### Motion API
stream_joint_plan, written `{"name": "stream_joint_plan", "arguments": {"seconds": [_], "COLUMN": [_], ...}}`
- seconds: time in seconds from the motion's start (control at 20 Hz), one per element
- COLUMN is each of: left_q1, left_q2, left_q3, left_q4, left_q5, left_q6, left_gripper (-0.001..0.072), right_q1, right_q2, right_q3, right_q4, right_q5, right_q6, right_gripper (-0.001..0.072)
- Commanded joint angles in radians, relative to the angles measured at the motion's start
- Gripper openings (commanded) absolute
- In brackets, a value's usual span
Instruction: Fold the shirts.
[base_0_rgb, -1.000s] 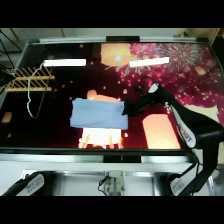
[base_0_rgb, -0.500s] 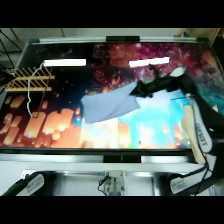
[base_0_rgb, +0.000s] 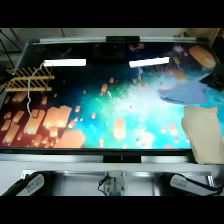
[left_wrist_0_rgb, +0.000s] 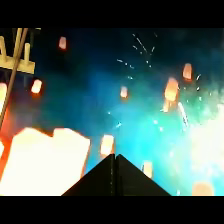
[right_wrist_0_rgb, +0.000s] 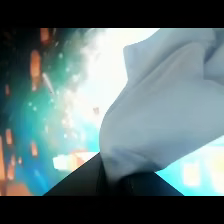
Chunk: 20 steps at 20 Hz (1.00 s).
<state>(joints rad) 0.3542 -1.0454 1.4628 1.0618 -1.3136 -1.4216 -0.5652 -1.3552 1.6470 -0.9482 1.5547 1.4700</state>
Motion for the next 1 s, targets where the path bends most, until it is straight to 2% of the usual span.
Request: {"name": "stream_joint_plan", "arguments": {"seconds": [0.0,0.2,0.45,0.55,0.7,0.95], "left_q1": [-0.003,-0.039,-0.054,-0.054,-0.054,-0.054], "left_q2": [0.000,0.000,0.000,0.000,0.000,0.000], "left_q3": [0.000,0.000,0.000,0.000,0.000,0.000], "left_q4": [0.000,0.001,0.001,0.001,0.001,0.001], "left_q5": [0.000,0.000,0.001,0.001,0.001,0.000], "left_q6": [0.000,0.018,0.023,0.023,0.037,0.041], "left_gripper": [0.0031,0.0031,0.0031,0.0031,0.0032,0.0032], "right_q1": [-0.162,-0.258,-0.346,-0.374,-0.374,-0.374], "right_q2": [0.046,0.047,0.121,0.142,0.144,0.197], "right_q3": [0.008,0.008,0.008,0.007,-0.018,-0.253], "right_q4": [-0.075,-0.100,-0.157,-0.266,-0.517,-0.683], "right_q5": [0.011,-0.016,0.037,0.150,0.306,0.301], "right_q6": [0.026,0.101,0.135,0.137,0.108,0.112], "right_gripper": [0.0076,0.0076,0.0075,0.0076,0.0076,0.0076]}}
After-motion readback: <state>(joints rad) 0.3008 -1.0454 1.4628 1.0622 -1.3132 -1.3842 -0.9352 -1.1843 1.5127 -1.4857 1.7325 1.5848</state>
